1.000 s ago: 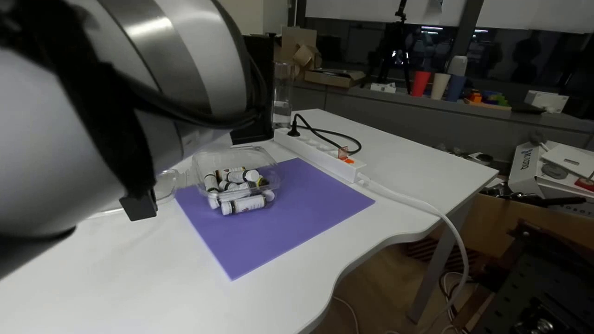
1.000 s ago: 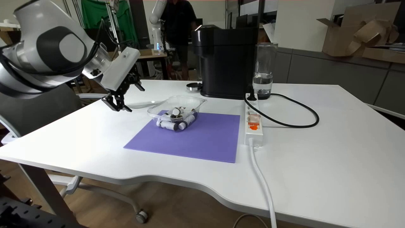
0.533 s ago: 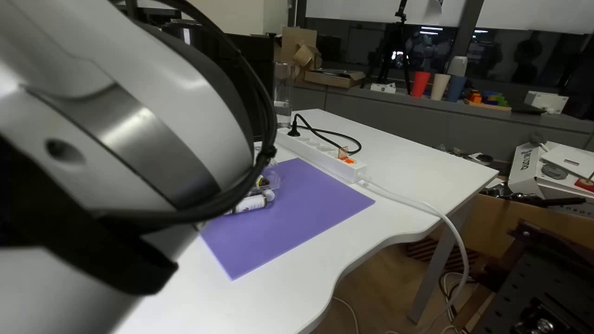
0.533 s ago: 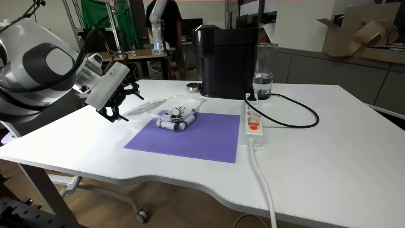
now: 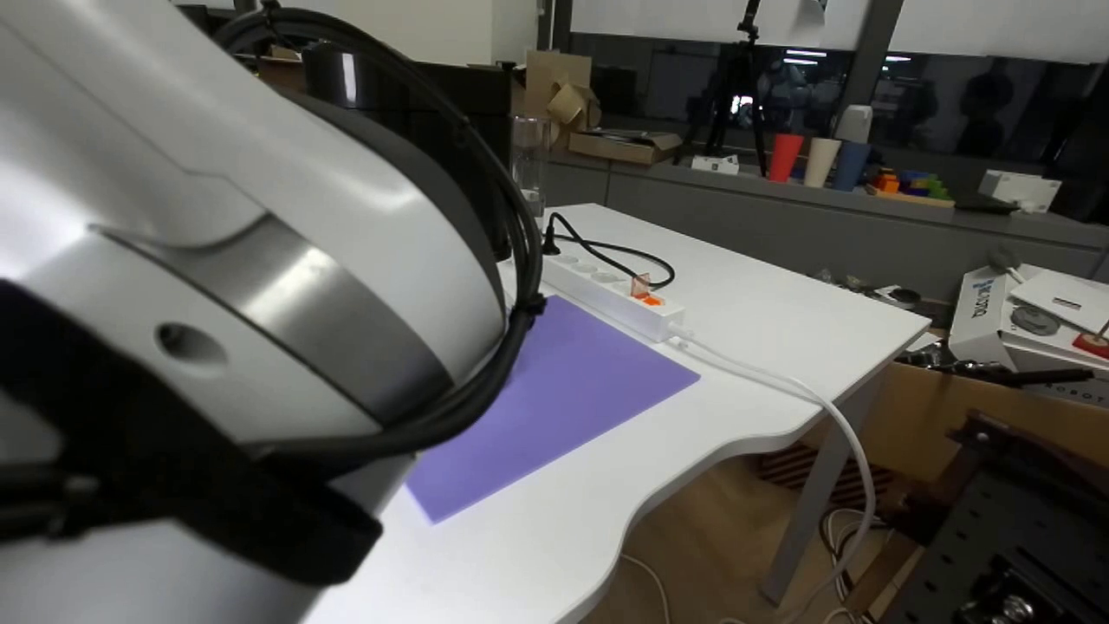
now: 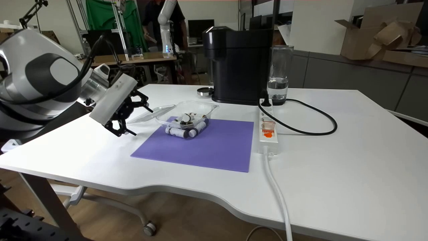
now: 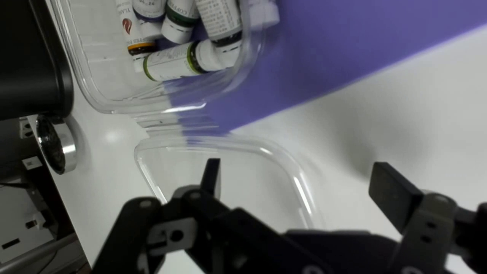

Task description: Pick up the bottle, put it in the bowl and close it

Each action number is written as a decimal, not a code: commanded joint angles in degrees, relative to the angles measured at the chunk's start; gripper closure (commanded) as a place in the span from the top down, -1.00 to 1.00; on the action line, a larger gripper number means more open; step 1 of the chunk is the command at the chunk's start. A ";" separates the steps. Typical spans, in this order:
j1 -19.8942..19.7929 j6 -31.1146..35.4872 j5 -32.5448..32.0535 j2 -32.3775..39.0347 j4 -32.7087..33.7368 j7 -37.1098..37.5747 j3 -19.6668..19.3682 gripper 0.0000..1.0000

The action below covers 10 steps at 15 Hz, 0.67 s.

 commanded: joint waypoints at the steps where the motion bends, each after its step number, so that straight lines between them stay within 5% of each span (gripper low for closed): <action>1: 1.80 -0.04 -5.05 1.25 -0.20 4.93 -2.51 1.00; 10: 8.06 -0.11 -13.90 8.54 4.23 6.27 -9.51 1.00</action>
